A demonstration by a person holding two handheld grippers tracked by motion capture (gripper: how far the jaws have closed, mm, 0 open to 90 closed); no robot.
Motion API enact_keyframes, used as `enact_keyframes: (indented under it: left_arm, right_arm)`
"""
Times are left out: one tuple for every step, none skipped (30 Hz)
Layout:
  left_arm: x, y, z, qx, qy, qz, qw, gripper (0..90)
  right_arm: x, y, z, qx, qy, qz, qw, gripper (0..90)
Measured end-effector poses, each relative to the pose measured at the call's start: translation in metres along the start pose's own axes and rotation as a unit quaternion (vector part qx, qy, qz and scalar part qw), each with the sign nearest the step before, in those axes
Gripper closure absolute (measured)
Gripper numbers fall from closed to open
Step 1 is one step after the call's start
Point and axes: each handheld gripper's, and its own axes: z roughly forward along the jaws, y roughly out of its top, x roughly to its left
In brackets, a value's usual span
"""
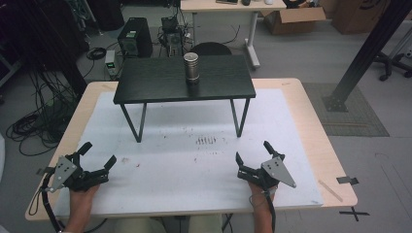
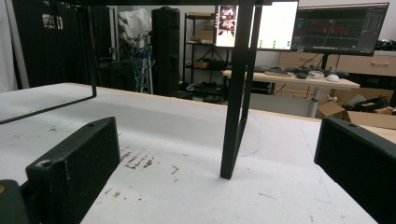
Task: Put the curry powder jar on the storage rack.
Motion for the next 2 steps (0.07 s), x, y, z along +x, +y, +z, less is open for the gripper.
enact_keyframes:
  left_arm:
    - [0.0, 0.0, 0.0001, 0.0, 0.0, 0.0, 1.0, 0.2]
    - [-0.0001, 0.0, 0.0001, 0.001, 0.0, 0.001, 1.0, 0.2]
  right_arm:
    - [0.0, 0.0, 0.0, 0.0, 0.0, 0.0, 1.0, 0.0]
    - [0.0, 0.0, 0.0, 0.0, 0.0, 0.0, 1.0, 0.0]
